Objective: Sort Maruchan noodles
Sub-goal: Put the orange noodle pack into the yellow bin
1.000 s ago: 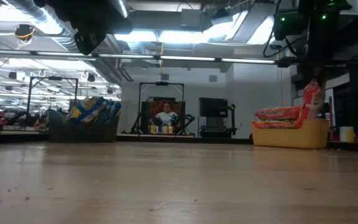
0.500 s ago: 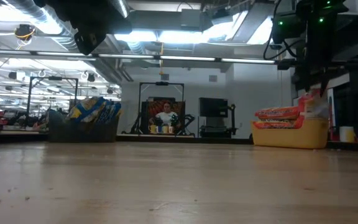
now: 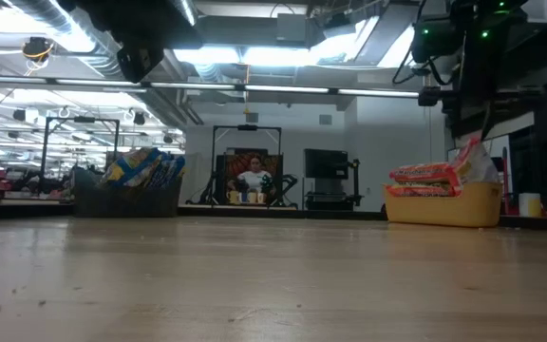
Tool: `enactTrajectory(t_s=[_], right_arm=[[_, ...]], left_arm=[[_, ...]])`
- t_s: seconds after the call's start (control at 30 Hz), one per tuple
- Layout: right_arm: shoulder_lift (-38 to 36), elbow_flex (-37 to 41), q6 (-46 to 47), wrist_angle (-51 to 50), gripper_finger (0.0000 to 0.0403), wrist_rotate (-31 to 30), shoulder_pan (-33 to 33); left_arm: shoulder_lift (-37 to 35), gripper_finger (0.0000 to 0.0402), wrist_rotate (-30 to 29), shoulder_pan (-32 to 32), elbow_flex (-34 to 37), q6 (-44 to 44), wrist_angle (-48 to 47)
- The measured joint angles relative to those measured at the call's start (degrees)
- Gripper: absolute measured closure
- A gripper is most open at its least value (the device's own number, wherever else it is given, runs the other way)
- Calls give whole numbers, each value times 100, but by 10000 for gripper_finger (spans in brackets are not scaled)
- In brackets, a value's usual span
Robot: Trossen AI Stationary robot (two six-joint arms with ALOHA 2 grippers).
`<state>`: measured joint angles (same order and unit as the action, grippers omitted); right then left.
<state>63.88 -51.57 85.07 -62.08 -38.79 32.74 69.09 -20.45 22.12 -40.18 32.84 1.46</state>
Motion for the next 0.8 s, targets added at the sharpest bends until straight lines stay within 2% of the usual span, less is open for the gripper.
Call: enactTrajectory(t_s=[0.23, 0.5, 0.67, 0.8], right_arm=[[194, 0, -148, -318, 264, 408, 4], [679, -2, -153, -672, 305, 739, 507], [900, -2, -384, -47, 315, 703, 834], [942, -2, -832, 432, 315, 908, 1128]], left_arm=[[-183, 401, 3, -138, 2, -20, -81], [-178, 401, 1, -176, 2, -15, -95], [-176, 401, -2, -176, 2, 4, -99], [-176, 401, -54, -176, 2, 7, -100]])
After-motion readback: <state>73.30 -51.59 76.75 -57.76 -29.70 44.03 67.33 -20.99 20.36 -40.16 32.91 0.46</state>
